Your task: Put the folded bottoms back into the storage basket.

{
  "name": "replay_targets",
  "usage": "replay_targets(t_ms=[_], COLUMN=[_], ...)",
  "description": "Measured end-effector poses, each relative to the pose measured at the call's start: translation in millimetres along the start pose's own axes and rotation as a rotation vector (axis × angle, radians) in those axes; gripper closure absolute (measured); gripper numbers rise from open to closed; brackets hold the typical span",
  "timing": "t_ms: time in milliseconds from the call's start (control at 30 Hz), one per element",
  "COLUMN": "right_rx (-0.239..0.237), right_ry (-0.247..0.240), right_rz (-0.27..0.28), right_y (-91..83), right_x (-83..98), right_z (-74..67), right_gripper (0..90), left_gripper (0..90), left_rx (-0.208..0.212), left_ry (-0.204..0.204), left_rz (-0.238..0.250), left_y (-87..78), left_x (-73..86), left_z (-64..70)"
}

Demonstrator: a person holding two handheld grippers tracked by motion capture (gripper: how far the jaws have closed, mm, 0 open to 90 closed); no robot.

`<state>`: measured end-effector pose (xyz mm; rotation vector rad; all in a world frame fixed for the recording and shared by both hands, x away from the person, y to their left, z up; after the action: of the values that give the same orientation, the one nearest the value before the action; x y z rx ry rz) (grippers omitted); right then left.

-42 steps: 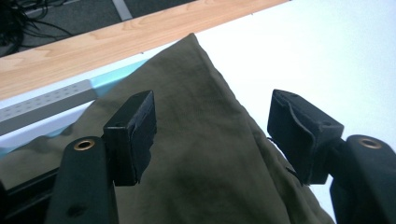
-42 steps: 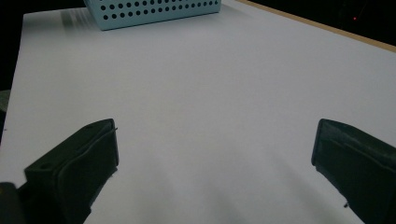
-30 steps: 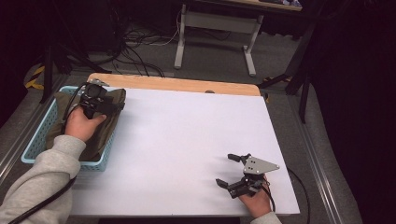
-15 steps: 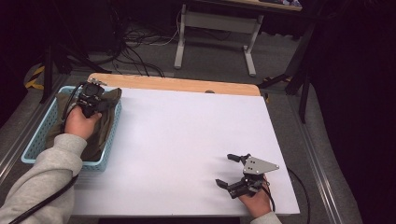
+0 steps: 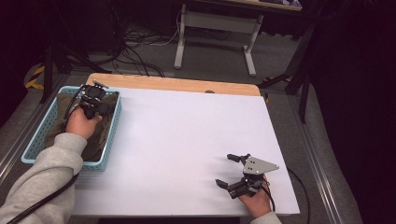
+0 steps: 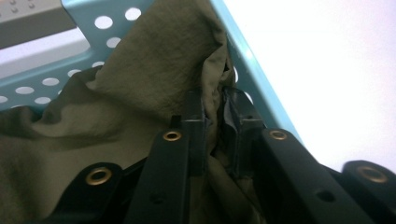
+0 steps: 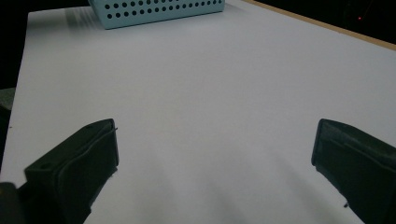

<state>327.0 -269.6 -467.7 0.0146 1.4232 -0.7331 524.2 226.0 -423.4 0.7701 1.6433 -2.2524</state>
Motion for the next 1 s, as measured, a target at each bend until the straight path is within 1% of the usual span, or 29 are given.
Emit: replay_targets(t_ms=[33,67,100,133,167,200,233,267,300,333,367,400,433,467,500,533,567,600,633,667,700,733,767,867,900,933,967,1000], right_rx=[0.0,0.0,0.0,0.0,-0.002,-0.002,0.0,-0.001,-0.001,0.0,0.002,0.002,0.002,0.003,0.004,0.004,0.005,0.005,0.005,0.005,0.006,0.005,0.005,0.005,0.004,0.004,0.004,0.004], right_ry=[0.001,0.001,0.001,0.001,0.002,0.002,0.002,0.001,0.002,0.002,0.003,0.003,0.003,0.003,0.002,0.002,0.002,0.002,0.002,0.002,0.001,-0.001,-0.002,0.0,0.0,0.0,0.0,0.0], right_rz=[0.001,0.001,0.001,0.001,-0.001,-0.001,-0.001,-0.001,-0.001,-0.001,0.0,0.0,0.0,-0.002,-0.002,-0.002,-0.003,-0.003,-0.003,-0.003,-0.004,-0.004,-0.005,-0.004,-0.003,-0.002,-0.002,-0.004], right_y=[-0.1,-0.1,-0.1,-0.1,0.1,0.1,0.3,0.2,0.1,0.2,0.1,0.1,0.1,0.1,0.0,0.0,0.0,0.0,0.2,0.2,0.7,0.9,1.0,0.5,0.4,0.4,0.4,0.5], right_x=[0.0,0.0,0.1,0.1,0.1,0.1,0.0,0.0,0.0,0.1,0.1,0.1,0.1,0.2,0.1,0.1,0.2,0.2,0.2,0.2,0.0,-0.1,-0.1,0.0,0.0,0.0,0.0,0.0], right_z=[0.1,0.1,0.2,0.2,0.4,0.4,0.1,0.2,0.3,0.5,0.6,0.7,0.7,0.6,0.6,0.6,0.7,0.7,0.8,0.8,0.7,0.5,0.3,0.3,0.4,0.5,0.5,0.5], right_gripper=[1.1,1.1,1.1,1.1,1.1,1.1,1.2,1.1,1.1,1.1,1.1,1.1,1.1,1.1,1.1,1.1,1.1,1.1,1.1,1.1,1.1,1.1,1.1,1.1,1.1,1.1,1.1,1.1], left_gripper=[71.1,67.3,62.6,60.9,60.8,60.9,61.6,62.9,65.2,67.7,71.2,73.9,73.9,77.3,78.2,78.2,78.2,78.0,77.5,76.5,75.5,74.4,74.1,74.9,75.1,75.0,75.0,75.0], left_rx=[0.008,0.008,0.037,0.037,0.033,0.033,0.026,0.026,0.015,-0.009,-0.009,-0.034,-0.055,-0.07,-0.094,-0.102,-0.107,-0.107,-0.118,-0.118,-0.109,-0.109,-0.091,-0.053,-0.053,-0.036,-0.036,-0.026], left_ry=[-0.01,-0.01,-0.015,-0.015,-0.012,-0.012,-0.015,-0.015,-0.014,-0.018,-0.018,-0.017,-0.016,-0.015,-0.012,-0.01,-0.001,-0.001,0.018,0.018,0.024,0.024,0.03,0.014,0.014,0.008,0.008,0.008], left_rz=[0.038,0.038,0.08,0.08,0.118,0.118,0.146,0.146,0.154,0.155,0.155,0.145,0.128,0.109,0.068,0.049,0.04,0.04,0.0,0.0,-0.018,-0.018,-0.037,-0.073,-0.073,-0.097,-0.097,-0.116], left_y=[-5.9,-5.9,-13.4,-13.4,-19.7,-19.7,-24.9,-24.9,-26.7,-27.7,-27.7,-26.5,-23.9,-20.3,-11.6,-7.0,-2.7,-2.7,6.1,6.1,12.8,12.8,20.4,29.7,29.7,34.0,34.0,36.7], left_x=[-0.7,-0.7,-1.6,-1.6,-2.3,-2.3,-3.0,-3.0,-3.6,-5.0,-5.0,-5.7,-6.2,-6.7,-7.0,-7.3,-7.7,-7.7,-8.1,-8.1,-9.3,-9.3,-9.4,-8.5,-8.5,-7.6,-7.6,-6.7], left_z=[-0.8,-0.8,-3.4,-3.4,-6.1,-6.1,-8.5,-8.5,-10.4,-14.2,-14.2,-15.9,-17.1,-18.3,-19.8,-20.5,-20.9,-20.9,-20.7,-20.7,-21.0,-21.0,-21.9,-24.2,-24.2,-24.9,-24.9,-25.3])
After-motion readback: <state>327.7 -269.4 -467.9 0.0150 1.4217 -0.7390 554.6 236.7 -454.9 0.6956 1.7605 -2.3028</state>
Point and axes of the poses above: each handheld gripper's, and its own axes: y roughly forward along the jaws, x roughly out of its underside, z roughly to its right, the point moved 2 cm from there along y, roughly forward along the jaws, and after that the axes turned 10 degrees about -y, right-handed, at the moved point
